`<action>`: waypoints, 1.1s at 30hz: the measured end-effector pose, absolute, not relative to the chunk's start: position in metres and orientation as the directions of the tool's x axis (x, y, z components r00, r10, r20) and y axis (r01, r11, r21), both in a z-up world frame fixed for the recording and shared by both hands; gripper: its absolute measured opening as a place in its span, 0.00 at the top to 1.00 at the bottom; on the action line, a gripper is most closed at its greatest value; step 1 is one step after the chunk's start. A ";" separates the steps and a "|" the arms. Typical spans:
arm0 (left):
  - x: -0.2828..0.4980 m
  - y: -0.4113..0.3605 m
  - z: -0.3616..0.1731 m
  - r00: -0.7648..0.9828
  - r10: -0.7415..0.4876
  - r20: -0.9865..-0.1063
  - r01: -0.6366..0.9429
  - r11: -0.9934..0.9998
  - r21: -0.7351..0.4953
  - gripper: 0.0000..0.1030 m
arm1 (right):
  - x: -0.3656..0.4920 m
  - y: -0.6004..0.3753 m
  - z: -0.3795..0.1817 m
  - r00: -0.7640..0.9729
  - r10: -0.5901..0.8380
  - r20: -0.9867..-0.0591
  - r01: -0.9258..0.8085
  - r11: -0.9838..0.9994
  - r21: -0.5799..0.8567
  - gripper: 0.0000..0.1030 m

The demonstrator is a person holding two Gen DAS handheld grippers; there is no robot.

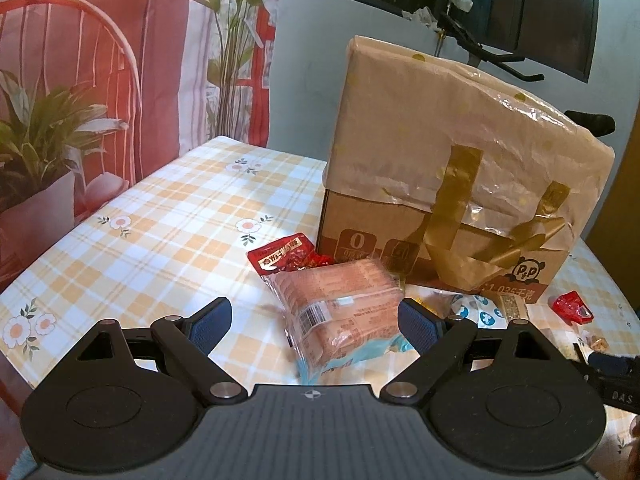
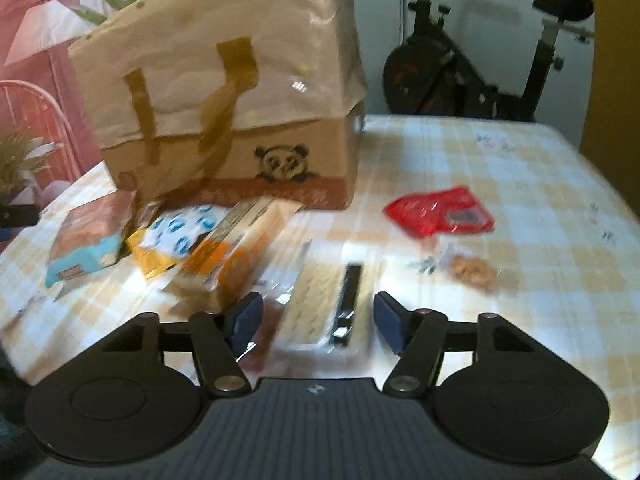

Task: Organize snacks
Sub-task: 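Move both tools back to the remaining snacks on the table, then grasp the sausage pack with the left tool while the right tool grasps the cracker pack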

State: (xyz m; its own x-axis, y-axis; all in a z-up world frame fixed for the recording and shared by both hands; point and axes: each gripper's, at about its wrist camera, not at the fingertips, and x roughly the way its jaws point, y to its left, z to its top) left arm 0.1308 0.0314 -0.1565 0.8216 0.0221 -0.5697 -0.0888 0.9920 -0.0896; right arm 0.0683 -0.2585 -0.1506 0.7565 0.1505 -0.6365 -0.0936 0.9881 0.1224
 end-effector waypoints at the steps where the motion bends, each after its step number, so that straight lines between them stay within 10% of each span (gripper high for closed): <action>1: 0.131 0.031 -0.157 0.821 0.022 -0.571 -0.089 0.992 -0.089 0.11 | 0.070 -0.258 -0.151 0.763 0.125 -0.634 -0.084 0.992 0.094 0.40; 33: 0.201 0.030 -0.174 0.786 -0.082 -0.613 -0.086 0.967 -0.240 0.10 | 0.081 -0.243 -0.165 0.782 0.077 -0.619 -0.116 0.993 -0.023 0.52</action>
State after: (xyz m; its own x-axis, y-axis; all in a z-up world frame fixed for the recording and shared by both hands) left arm 0.2009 0.0298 -0.1740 0.7858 -0.0818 -0.6130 -0.0865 0.9669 -0.2399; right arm 0.0809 -0.2428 -0.1648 0.7816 0.0765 -0.6191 -0.1157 0.9930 -0.0234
